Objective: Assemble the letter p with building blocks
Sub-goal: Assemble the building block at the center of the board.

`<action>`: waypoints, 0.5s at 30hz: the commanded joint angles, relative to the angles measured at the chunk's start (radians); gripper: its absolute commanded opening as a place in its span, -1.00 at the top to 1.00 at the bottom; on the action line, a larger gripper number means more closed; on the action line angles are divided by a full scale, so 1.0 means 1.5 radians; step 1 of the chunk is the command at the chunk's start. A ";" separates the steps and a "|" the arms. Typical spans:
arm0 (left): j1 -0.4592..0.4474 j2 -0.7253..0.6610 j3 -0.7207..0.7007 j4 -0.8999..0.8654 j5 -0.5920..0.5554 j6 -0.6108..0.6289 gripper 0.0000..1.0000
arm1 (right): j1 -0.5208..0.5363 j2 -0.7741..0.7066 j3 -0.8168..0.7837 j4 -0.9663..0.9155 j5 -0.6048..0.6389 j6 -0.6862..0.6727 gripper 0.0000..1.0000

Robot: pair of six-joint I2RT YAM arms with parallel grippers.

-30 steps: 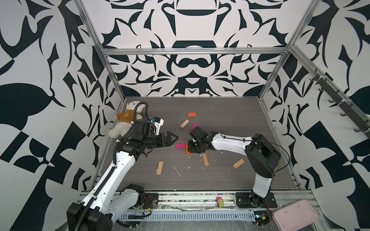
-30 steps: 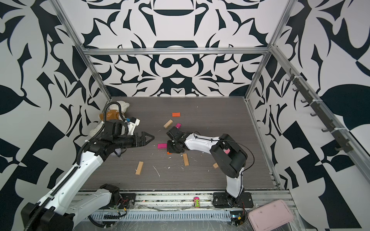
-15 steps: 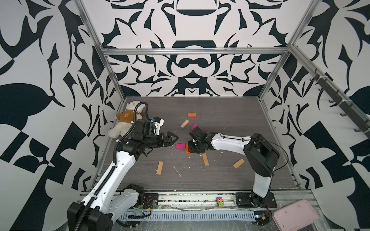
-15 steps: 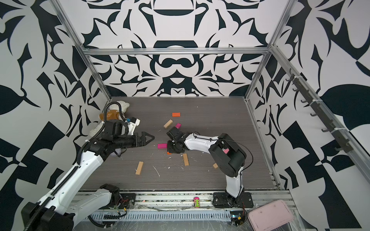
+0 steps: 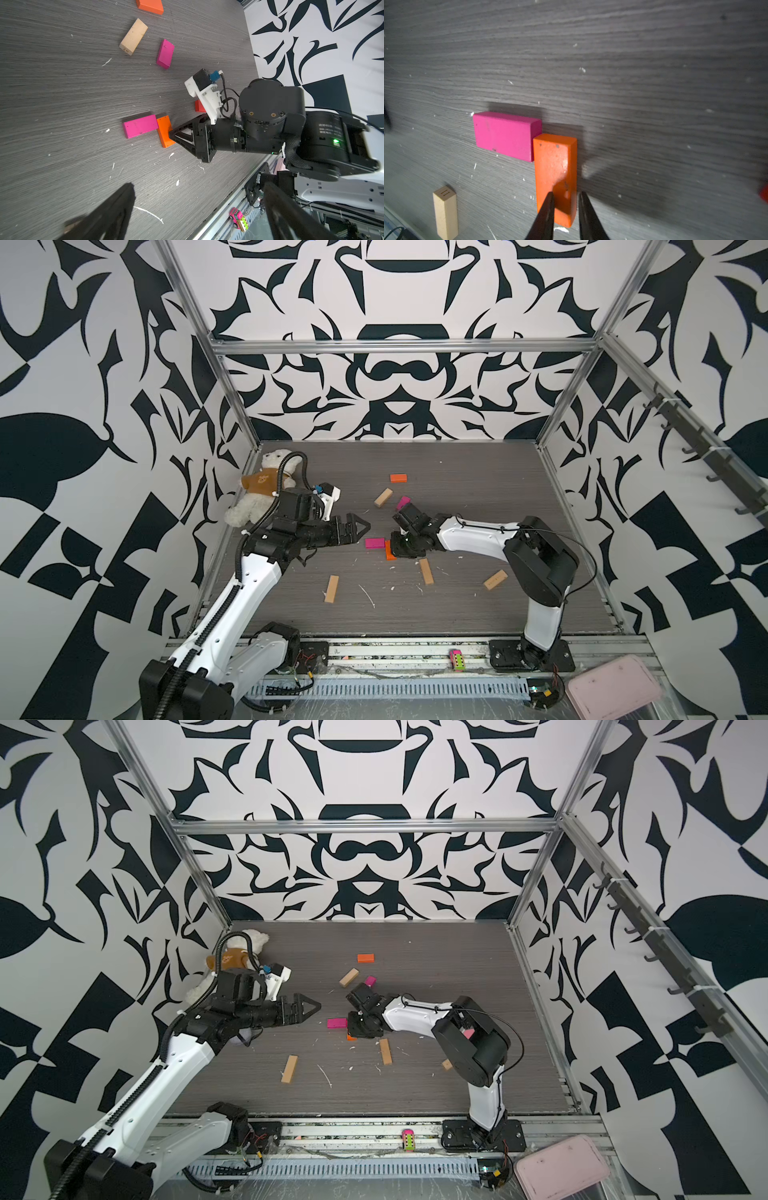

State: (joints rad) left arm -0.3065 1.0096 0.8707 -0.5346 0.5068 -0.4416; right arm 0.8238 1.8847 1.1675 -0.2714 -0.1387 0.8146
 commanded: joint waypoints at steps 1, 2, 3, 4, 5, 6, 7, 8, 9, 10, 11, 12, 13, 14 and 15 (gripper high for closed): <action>0.003 0.003 -0.011 0.005 0.013 0.000 -0.98 | -0.004 0.008 -0.002 0.006 0.001 0.008 0.53; 0.004 0.003 -0.011 0.005 0.013 0.001 -0.98 | -0.005 0.010 -0.002 0.007 0.001 0.010 0.53; 0.003 0.004 -0.011 0.006 0.013 0.000 -0.98 | -0.004 0.010 -0.002 0.007 0.001 0.010 0.53; 0.004 0.004 -0.011 0.005 0.013 0.000 -0.98 | -0.004 0.012 -0.002 0.007 0.001 0.011 0.53; 0.004 0.004 -0.011 0.005 0.013 0.000 -0.98 | -0.005 0.012 -0.002 0.007 0.001 0.012 0.53; 0.003 0.004 -0.011 0.006 0.015 0.001 -0.98 | -0.005 0.013 -0.001 0.008 0.000 0.012 0.53; 0.003 0.004 -0.010 0.005 0.015 0.000 -0.99 | -0.005 0.013 -0.001 0.008 0.000 0.012 0.53; 0.003 0.004 -0.011 0.006 0.014 0.000 -0.99 | -0.005 0.014 -0.001 0.008 0.001 0.011 0.53; 0.004 0.004 -0.012 0.005 0.015 0.001 -0.98 | -0.006 0.014 -0.001 0.008 0.001 0.011 0.53; 0.003 0.004 -0.012 0.006 0.015 0.000 -0.98 | -0.006 0.016 0.000 0.008 0.000 0.012 0.53; 0.004 0.003 -0.012 0.005 0.015 0.000 -0.99 | -0.007 0.017 0.001 0.008 -0.001 0.012 0.53; 0.003 0.003 -0.012 0.005 0.015 0.000 -0.98 | -0.007 0.019 0.002 0.007 -0.001 0.012 0.54; 0.004 0.004 -0.012 0.005 0.015 0.000 -0.98 | -0.008 0.019 0.002 0.008 -0.002 0.012 0.54; 0.004 0.004 -0.012 0.006 0.015 0.000 -0.99 | -0.008 0.020 0.003 0.009 -0.003 0.012 0.54; 0.003 0.004 -0.012 0.006 0.017 -0.001 -0.98 | -0.007 0.021 0.003 0.010 -0.004 0.012 0.54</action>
State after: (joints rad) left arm -0.3065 1.0157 0.8707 -0.5346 0.5140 -0.4416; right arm 0.8173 1.8935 1.1675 -0.2451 -0.1501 0.8227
